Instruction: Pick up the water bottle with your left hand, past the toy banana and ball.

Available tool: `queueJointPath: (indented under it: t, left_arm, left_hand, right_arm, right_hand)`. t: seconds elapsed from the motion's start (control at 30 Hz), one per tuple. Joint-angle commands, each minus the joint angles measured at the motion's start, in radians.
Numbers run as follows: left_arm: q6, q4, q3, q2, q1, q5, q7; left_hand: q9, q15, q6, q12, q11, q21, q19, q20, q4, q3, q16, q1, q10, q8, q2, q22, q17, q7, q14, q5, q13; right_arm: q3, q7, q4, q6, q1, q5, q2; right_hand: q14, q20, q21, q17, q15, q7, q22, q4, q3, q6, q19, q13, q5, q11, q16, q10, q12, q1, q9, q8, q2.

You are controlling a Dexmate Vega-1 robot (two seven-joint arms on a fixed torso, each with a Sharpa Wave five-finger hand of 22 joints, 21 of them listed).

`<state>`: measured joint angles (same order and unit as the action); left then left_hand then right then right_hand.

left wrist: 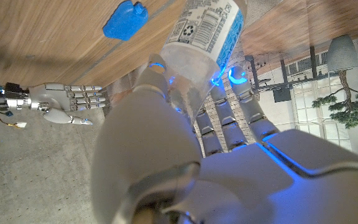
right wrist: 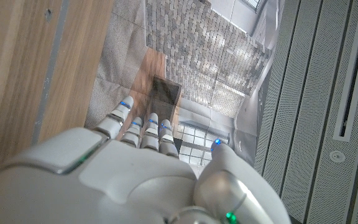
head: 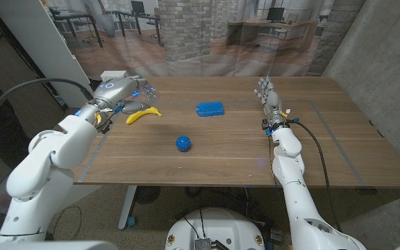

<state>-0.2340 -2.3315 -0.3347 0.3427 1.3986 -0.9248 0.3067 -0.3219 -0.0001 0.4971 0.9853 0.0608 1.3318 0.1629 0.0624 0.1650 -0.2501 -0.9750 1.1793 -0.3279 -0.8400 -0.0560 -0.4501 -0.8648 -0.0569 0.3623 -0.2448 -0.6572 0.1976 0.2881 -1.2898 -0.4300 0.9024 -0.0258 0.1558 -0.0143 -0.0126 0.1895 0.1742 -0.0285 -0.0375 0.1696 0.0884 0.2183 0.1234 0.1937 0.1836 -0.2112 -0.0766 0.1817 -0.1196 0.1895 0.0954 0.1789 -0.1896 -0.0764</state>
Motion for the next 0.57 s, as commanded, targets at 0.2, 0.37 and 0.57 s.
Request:
queueJointPath:
  t: [0.2, 0.37, 0.57]
  left_arm:
    - [-0.069, 0.104, -0.017, 0.01, -0.077, 0.098, 0.028]
    - [-0.073, 0.14, -0.008, 0.026, -0.103, 0.113, 0.051]
    - [-0.084, 0.173, -0.004, 0.045, -0.123, 0.131, 0.066]
  left_hand:
    - [0.001, -0.086, 0.012, -0.002, -0.013, 0.016, -0.011, 0.003, -0.035, -0.047, 0.006, 0.092, 0.004, -0.036, -0.115, 0.006, -0.081, 0.023, 0.045, -0.005, -0.004]
    - [0.003, -0.086, 0.014, -0.005, -0.014, 0.021, -0.014, 0.004, -0.033, -0.049, 0.005, 0.09, 0.007, -0.037, -0.114, 0.012, -0.085, 0.024, 0.043, -0.005, -0.004]
    - [0.004, -0.085, 0.006, -0.005, -0.015, 0.027, -0.017, 0.005, -0.032, -0.05, 0.004, 0.088, 0.008, -0.034, -0.115, 0.018, -0.085, 0.025, 0.04, -0.005, -0.005]
  right_arm:
    - [-0.023, -0.049, -0.051, 0.018, 0.034, -0.045, 0.007]
    - [-0.033, -0.06, -0.085, 0.031, 0.057, -0.057, 0.012]
    - [-0.04, -0.074, -0.108, 0.033, 0.077, -0.063, 0.019]
  right_hand:
    - [-0.005, 0.005, 0.004, 0.004, 0.003, -0.001, 0.002, 0.001, -0.003, 0.011, 0.008, 0.004, -0.009, 0.003, 0.004, -0.009, 0.005, -0.004, 0.004, -0.004, 0.002]
    - [-0.005, 0.005, 0.004, 0.004, 0.003, -0.001, 0.002, 0.0, -0.003, 0.011, 0.008, 0.004, -0.009, 0.003, 0.004, -0.009, 0.005, -0.004, 0.005, -0.004, 0.002]
    - [-0.005, 0.005, 0.004, 0.004, 0.003, -0.002, 0.002, 0.0, -0.003, 0.012, 0.008, 0.004, -0.009, 0.004, 0.004, -0.009, 0.005, -0.004, 0.005, -0.004, 0.002]
